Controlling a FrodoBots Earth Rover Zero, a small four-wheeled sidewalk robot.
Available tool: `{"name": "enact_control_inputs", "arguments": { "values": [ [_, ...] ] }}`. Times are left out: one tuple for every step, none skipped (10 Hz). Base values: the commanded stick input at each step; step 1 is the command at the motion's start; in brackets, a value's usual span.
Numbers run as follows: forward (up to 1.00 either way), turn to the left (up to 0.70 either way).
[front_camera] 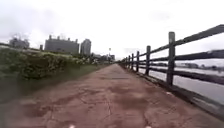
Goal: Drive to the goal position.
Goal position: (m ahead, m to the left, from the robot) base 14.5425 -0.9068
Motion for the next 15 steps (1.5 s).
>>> {"name": "enact_control_inputs", "arguments": {
  "values": [
    [0.0, 0.0],
    [0.0, 0.0],
    [0.0, 0.0],
    [0.0, 0.0],
    [0.0, 0.0],
    [0.0, 0.0],
    [0.0, 0.0],
    [0.0, 0.0],
    [0.0, 0.0],
    [0.0, -0.98],
    [0.0, -1.0],
    [0.0, -0.91],
    [0.0, 0.0],
    [0.0, 0.0],
    [0.0, 0.0]
  ]
}}
